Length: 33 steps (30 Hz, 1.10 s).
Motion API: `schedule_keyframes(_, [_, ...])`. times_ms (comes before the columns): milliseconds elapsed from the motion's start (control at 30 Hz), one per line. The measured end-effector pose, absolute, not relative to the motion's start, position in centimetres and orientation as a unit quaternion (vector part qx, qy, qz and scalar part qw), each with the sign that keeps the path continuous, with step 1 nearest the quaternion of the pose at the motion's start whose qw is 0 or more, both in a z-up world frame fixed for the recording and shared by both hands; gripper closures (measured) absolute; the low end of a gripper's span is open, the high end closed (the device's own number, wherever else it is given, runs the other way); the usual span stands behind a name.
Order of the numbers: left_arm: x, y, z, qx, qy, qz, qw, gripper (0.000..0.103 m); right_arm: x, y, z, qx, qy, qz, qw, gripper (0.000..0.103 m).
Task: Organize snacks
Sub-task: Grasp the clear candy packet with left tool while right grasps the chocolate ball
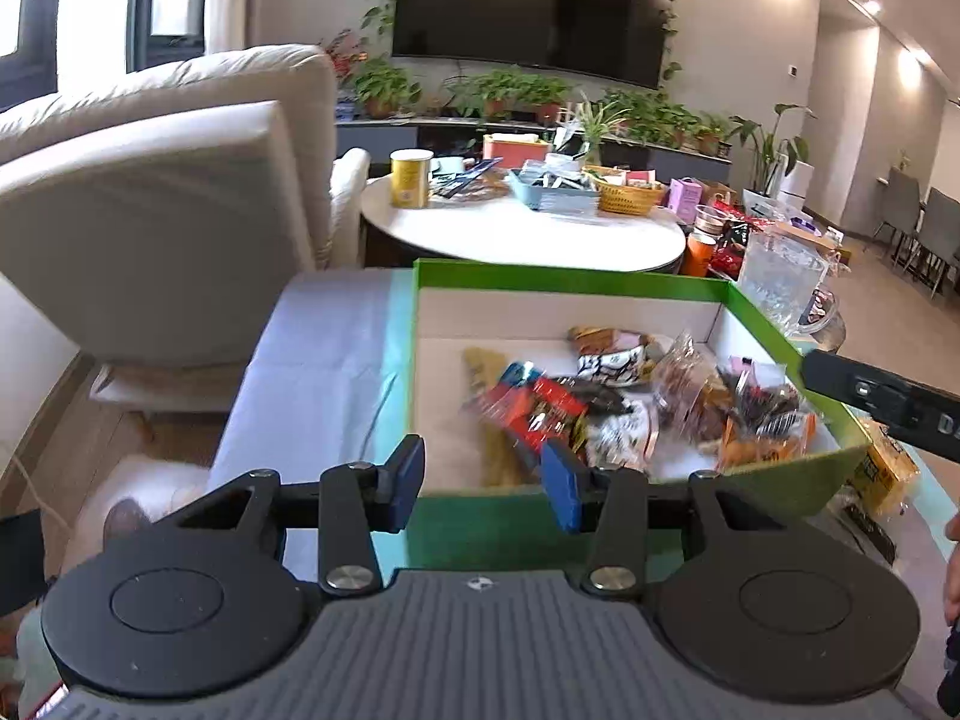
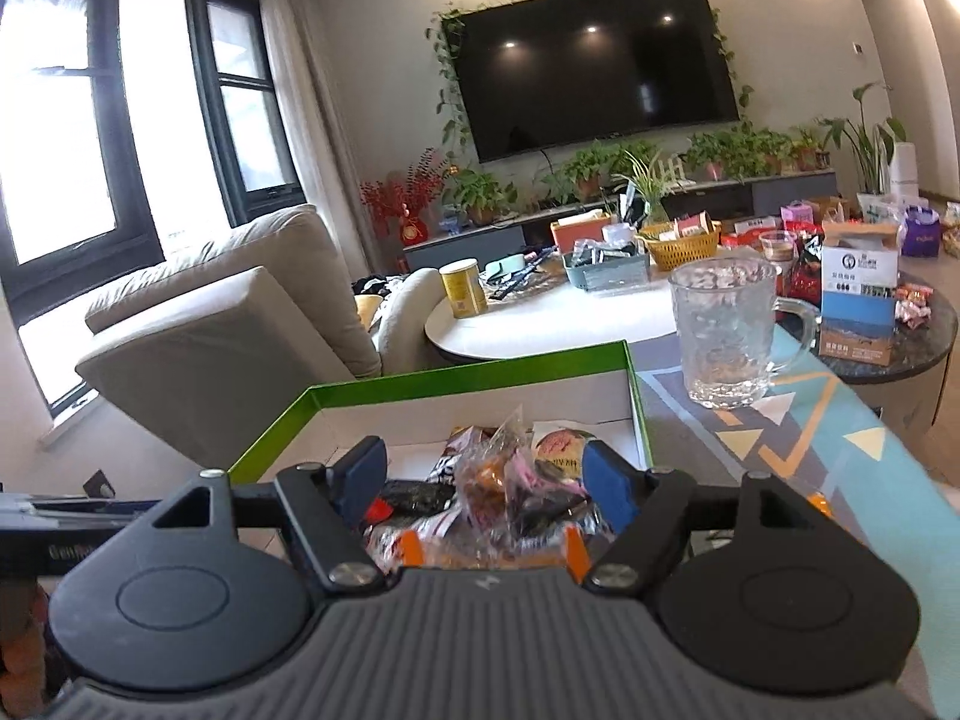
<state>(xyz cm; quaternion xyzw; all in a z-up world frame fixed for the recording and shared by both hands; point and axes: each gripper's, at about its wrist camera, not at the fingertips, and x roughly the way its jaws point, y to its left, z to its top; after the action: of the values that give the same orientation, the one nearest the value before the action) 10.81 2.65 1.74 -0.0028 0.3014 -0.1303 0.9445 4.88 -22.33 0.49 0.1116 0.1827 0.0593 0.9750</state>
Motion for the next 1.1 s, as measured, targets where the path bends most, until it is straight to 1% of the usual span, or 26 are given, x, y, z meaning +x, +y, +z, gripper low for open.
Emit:
schedule_keyframes(33, [10.5, 2.9, 1.6, -0.004, 0.306, -0.132, 0.943, 0.06, 4.3, -22.3, 0.5, 0.106, 0.182, 0.058, 0.976, 0.058])
schedule_keyframes(167, [9.4, 3.2, -0.6, -0.008, 0.338, -0.138, 0.931, 0.059, 2.8, -22.9, -0.2, 0.104, 0.19, 0.055, 0.975, 0.058])
schedule_keyframes(333, [9.3, 3.4, -3.4, -0.019, 0.379, -0.132, 0.916, 0.059, 0.9, -23.2, -1.7, 0.111, 0.223, 0.069, 0.966, 0.058])
schedule_keyframes(467, [8.1, 3.4, -3.3, -0.032, 0.378, -0.156, 0.912, 0.059, -0.1, -22.7, -2.5, 0.101, 0.245, 0.076, 0.961, 0.058])
schedule_keyframes(567, [6.5, 2.5, -3.7, -0.017, 0.397, -0.193, 0.897, 0.059, -0.4, -22.6, -3.1, 0.114, 0.257, 0.084, 0.956, 0.058])
schedule_keyframes(700, [3.5, 0.9, -3.7, 0.043, 0.391, -0.223, 0.892, 0.059, -0.7, -21.9, -3.5, 0.116, 0.269, 0.104, 0.951, 0.058])
schedule_keyframes(800, [2.4, 0.7, -3.3, 0.057, 0.388, -0.244, 0.887, 0.059, -0.9, -20.8, -3.6, 0.104, 0.278, 0.126, 0.947, 0.058])
schedule_keyframes(1000, [4.2, 1.6, -2.3, 0.091, 0.345, -0.201, 0.912, 0.059, -1.3, -18.4, -4.5, 0.075, 0.297, 0.163, 0.938, 0.058])
schedule_keyframes(1100, [6.7, 1.9, -2.8, 0.106, 0.343, -0.199, 0.912, 0.059, -1.2, -17.4, -5.0, 0.059, 0.31, 0.163, 0.935, 0.058])
